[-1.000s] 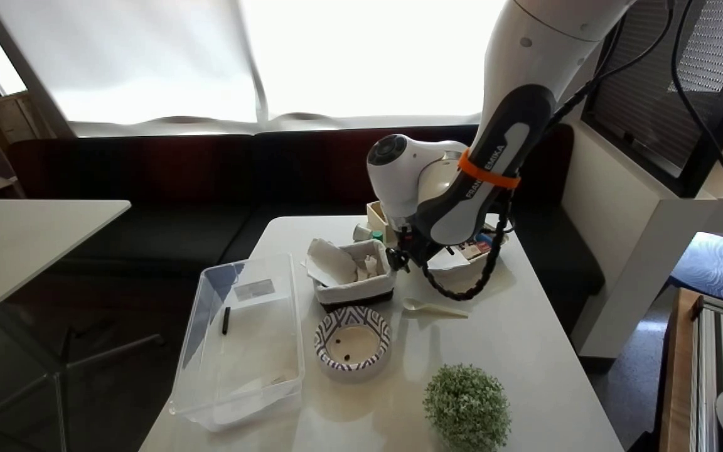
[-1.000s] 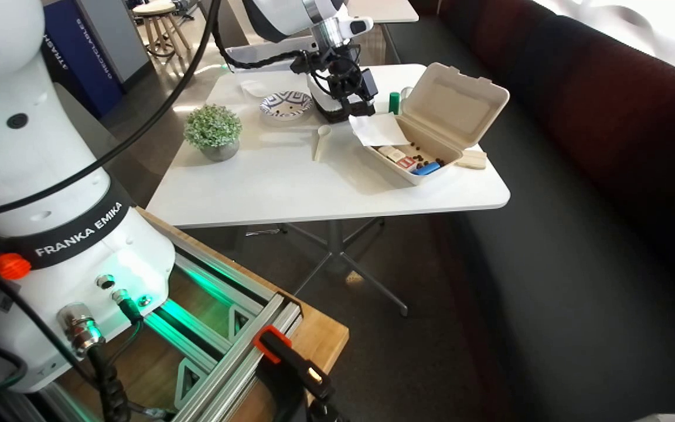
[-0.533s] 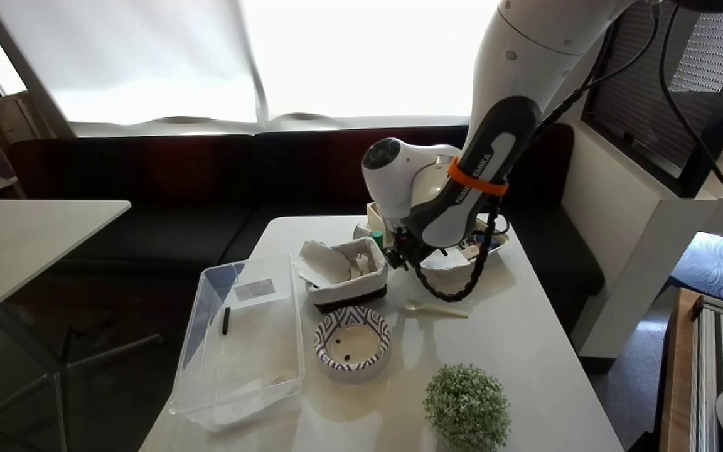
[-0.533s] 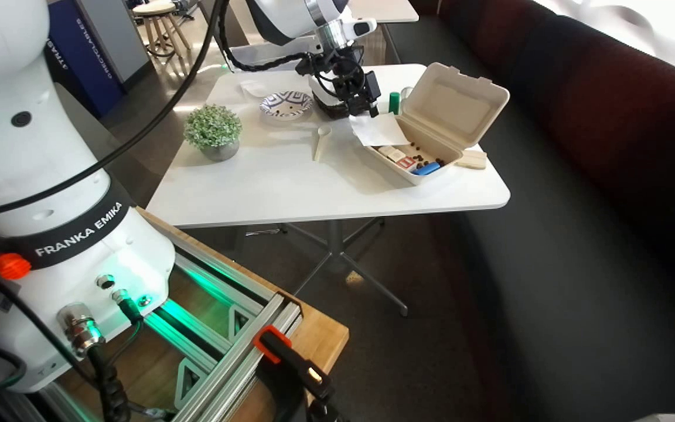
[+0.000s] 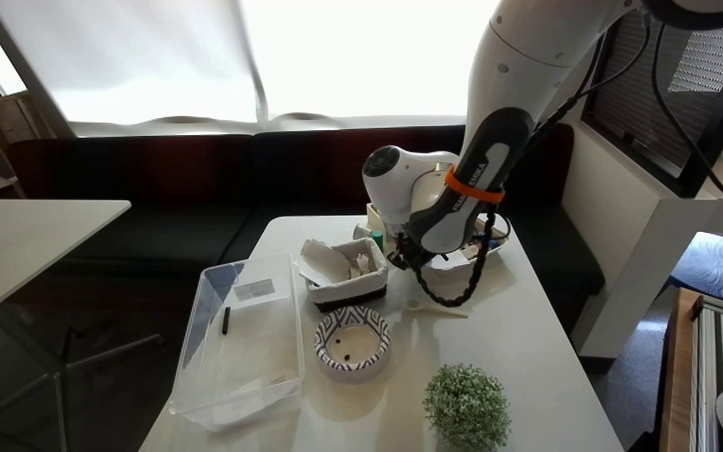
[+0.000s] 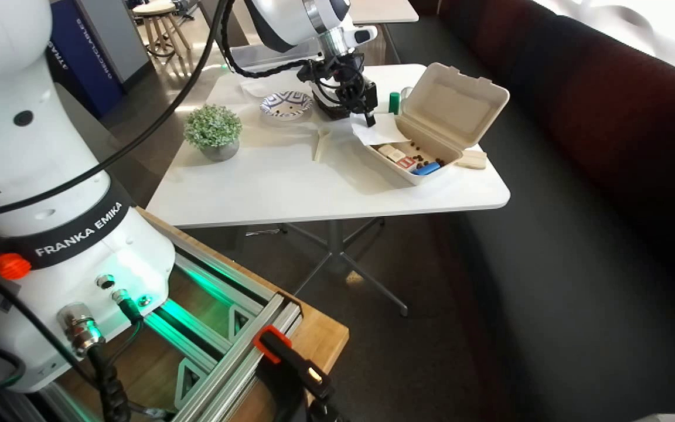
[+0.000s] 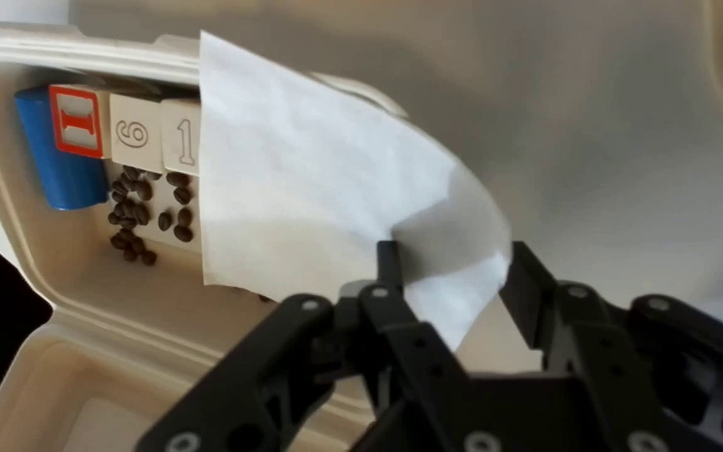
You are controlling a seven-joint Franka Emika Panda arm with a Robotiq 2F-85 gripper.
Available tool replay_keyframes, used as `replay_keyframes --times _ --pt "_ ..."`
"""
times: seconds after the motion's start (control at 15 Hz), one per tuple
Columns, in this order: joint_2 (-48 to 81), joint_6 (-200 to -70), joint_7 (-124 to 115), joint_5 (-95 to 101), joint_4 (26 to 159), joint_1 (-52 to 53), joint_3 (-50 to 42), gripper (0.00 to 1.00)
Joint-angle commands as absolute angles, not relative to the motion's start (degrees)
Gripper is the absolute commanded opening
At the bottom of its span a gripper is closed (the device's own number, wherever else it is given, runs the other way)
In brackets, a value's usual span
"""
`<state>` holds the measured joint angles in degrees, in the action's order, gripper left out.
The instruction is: Remove the napkin from the takeaway pack and put it in the brown basket
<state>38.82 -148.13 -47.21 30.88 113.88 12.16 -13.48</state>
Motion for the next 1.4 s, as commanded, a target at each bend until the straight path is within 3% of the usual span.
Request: replay_keyframes --times 0.0,0.13,0.67,1.33 --pt "38.7 -148.4 -48.2 29.8 114.0 14.4 -15.4 0.15" --pt "38.1 -148.1 -49.8 31.3 114.5 16.1 -17.1 0.00" --pt "32.8 -146.1 -57.2 36.7 117.5 20.7 -21.8 0.00" --pt "32.7 -141.0 -56.0 38.5 117.2 16.3 -15.6 0.00"
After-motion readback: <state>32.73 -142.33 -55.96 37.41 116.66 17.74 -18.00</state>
